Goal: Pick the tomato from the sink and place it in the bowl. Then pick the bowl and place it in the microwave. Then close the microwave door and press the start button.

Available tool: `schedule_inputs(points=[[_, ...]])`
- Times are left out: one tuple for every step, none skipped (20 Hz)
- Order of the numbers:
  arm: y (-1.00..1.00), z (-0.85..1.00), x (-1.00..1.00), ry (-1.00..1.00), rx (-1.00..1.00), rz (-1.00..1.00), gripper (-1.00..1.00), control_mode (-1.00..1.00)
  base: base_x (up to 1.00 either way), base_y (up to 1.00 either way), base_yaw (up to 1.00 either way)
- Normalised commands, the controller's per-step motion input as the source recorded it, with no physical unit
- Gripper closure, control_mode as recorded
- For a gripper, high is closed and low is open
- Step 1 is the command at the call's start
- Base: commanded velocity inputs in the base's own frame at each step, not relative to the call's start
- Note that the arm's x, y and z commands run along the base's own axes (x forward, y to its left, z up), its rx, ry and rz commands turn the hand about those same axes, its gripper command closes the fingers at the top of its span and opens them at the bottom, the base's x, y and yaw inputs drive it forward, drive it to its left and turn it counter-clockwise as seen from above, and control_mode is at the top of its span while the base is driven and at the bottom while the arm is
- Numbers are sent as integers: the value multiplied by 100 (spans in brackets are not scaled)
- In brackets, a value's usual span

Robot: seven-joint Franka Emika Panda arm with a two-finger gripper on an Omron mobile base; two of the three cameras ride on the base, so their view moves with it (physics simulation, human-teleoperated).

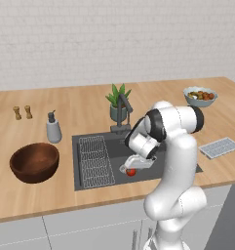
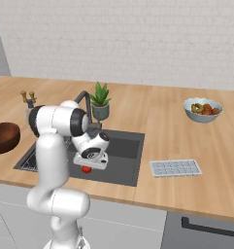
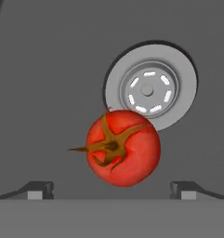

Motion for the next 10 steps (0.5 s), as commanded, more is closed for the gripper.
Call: schedule_inputs(points=[[0, -27, 28, 0, 0, -4, -100, -100, 0, 0, 0], [11, -26, 33, 0, 0, -4, -100, -100, 0, 0, 0], [12, -25, 31, 0, 0, -4, -100, -100, 0, 0, 0], [13, -26, 27, 0, 0, -3, -100, -100, 0, 0, 0], [20, -26, 19, 0, 0, -2, -100, -100, 0, 0, 0], [23, -27, 24, 0, 0, -2, -100, -100, 0, 0, 0], [21, -21, 26, 0, 0, -2, -100, -100, 0, 0, 0], [21, -21, 29, 0, 0, -2, -100, -100, 0, 0, 0], [11, -15, 14, 0, 0, -1, -100, -100, 0, 0, 0], [0, -10, 0, 0, 0, 0, -100, -100, 0, 0, 0]])
